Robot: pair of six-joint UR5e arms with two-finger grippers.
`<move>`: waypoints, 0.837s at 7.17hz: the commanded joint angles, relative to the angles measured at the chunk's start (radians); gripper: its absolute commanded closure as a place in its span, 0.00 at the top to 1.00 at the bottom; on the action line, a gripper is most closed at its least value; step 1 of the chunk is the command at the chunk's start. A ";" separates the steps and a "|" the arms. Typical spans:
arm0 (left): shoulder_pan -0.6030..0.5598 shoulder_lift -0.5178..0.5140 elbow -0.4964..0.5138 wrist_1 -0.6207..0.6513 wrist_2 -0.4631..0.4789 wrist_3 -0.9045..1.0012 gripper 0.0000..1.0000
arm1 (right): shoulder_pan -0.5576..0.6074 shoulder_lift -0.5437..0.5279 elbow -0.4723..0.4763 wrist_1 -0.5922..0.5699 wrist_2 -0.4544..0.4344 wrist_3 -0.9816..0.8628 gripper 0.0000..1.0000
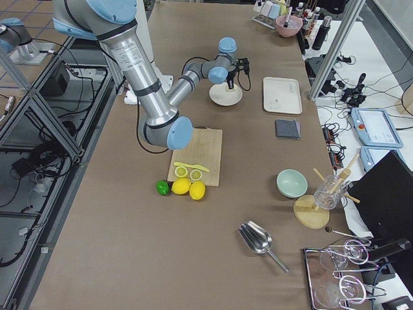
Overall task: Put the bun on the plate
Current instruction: 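Lower the bun onto the plate and open the right gripper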
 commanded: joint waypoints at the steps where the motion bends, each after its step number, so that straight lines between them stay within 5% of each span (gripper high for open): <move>1: -0.002 0.007 -0.003 -0.002 0.000 0.000 0.98 | -0.033 0.020 -0.006 0.005 -0.001 0.005 0.76; 2: -0.003 0.012 -0.004 -0.002 0.000 0.004 0.98 | -0.047 0.019 -0.001 0.006 0.000 -0.004 1.00; 6: -0.005 0.015 -0.001 -0.002 0.002 0.000 0.98 | -0.061 0.042 0.010 0.031 -0.001 0.002 1.00</move>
